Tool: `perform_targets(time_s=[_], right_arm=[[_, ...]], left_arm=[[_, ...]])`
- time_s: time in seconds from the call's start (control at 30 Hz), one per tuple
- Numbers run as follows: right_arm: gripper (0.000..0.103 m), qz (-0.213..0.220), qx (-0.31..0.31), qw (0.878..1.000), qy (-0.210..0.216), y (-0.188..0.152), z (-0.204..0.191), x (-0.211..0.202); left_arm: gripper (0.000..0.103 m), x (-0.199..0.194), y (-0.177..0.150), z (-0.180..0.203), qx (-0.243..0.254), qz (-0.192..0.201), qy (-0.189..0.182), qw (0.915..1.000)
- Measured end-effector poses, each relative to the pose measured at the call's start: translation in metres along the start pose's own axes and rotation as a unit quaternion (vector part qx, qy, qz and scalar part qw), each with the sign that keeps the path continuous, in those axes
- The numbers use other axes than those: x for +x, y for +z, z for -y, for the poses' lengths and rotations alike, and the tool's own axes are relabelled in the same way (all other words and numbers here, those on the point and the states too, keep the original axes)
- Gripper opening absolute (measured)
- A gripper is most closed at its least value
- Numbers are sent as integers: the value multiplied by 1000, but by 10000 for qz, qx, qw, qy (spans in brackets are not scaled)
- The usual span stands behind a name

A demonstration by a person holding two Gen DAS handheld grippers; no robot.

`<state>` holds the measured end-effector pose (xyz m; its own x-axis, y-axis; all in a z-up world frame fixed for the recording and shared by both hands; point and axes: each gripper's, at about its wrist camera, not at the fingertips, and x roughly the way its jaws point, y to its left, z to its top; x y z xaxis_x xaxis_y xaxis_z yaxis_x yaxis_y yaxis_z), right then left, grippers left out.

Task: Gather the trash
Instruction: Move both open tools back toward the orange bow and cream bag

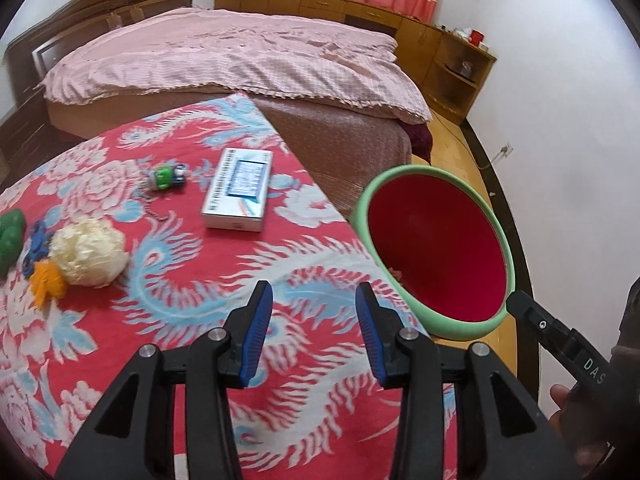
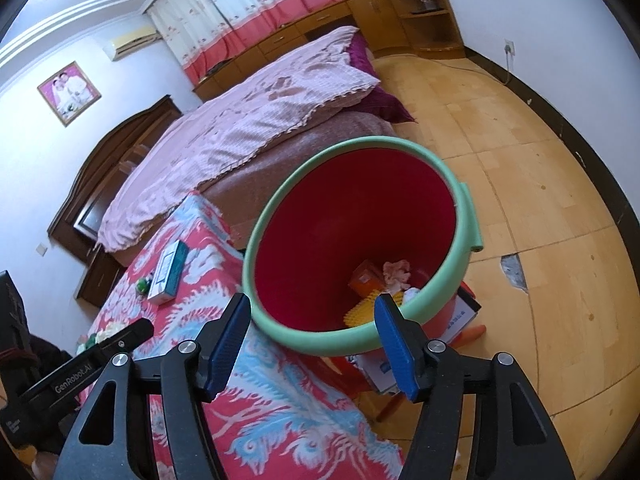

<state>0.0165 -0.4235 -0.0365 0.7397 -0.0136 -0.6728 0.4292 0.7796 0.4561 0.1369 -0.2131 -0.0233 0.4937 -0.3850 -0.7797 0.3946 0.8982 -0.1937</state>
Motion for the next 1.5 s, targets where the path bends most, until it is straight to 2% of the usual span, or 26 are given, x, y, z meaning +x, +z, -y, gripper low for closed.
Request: perform_targets(time_s=[0.63,1.03,1.2,1.5], right_arm=[[67,-282,-487,9983,164,-15,-51,12],[67,-493,-743,9958,219,-27,-74,29],[67,-555,-760,9954,196,-29,-77,34],[67,-641,-794,9946,167,-31,-81,40]], left_arm=[[43,-37,-11,-88,-807,375,394,9953],[43,-50,-16,-147,-1253,471,871,9872],[43,-48,-14,-171,-1357,479,1143,9830],[43,-32,-11,-192,-1467,325,1268,9805]])
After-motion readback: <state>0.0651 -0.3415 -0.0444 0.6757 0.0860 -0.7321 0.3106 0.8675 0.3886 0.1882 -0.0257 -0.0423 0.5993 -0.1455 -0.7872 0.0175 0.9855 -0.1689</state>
